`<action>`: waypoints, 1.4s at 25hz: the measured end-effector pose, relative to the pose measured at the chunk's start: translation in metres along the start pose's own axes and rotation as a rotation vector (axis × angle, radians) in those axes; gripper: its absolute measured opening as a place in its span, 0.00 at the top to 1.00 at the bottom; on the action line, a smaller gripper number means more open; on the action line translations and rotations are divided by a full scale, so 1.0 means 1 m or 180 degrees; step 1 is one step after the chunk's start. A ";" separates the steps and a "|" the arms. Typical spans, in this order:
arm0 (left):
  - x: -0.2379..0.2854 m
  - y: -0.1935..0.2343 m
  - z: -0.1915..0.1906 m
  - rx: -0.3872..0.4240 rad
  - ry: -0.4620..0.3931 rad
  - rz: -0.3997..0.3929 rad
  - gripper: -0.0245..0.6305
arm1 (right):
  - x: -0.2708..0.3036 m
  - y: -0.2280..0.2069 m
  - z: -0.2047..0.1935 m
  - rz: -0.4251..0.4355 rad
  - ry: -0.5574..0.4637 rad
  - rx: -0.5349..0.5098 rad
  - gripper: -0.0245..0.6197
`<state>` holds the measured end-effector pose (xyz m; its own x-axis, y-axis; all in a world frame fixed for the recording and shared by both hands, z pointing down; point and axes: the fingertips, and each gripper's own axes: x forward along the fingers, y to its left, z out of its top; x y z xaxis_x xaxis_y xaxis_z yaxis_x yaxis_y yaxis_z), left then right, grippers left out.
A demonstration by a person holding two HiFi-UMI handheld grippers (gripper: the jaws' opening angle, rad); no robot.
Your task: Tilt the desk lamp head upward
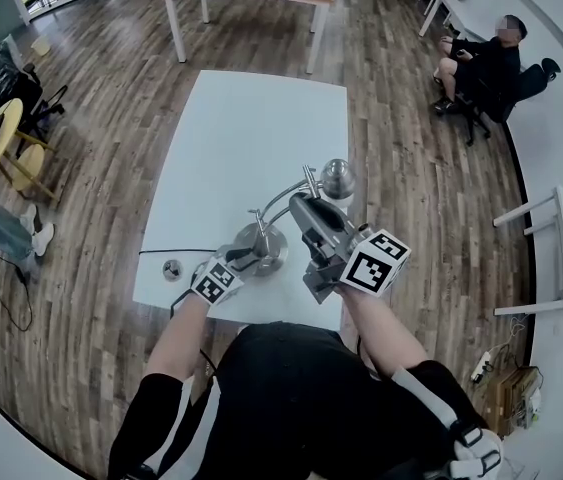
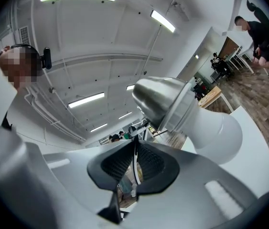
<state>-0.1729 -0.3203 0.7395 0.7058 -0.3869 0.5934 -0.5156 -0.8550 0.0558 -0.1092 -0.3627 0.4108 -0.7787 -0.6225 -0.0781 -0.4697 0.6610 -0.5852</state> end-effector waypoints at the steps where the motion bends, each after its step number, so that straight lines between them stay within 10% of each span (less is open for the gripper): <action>1: -0.001 0.000 0.000 -0.0004 0.0000 0.0001 0.74 | 0.001 0.001 0.000 0.0001 0.0010 -0.0019 0.90; 35: 0.002 -0.001 0.002 -0.0022 0.0031 -0.0044 0.74 | 0.034 0.045 -0.018 0.0417 0.0457 -0.0903 0.91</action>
<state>-0.1699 -0.3207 0.7387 0.7081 -0.3718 0.6002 -0.5093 -0.8578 0.0695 -0.1642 -0.3464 0.3962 -0.8813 -0.4725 -0.0116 -0.4429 0.8342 -0.3285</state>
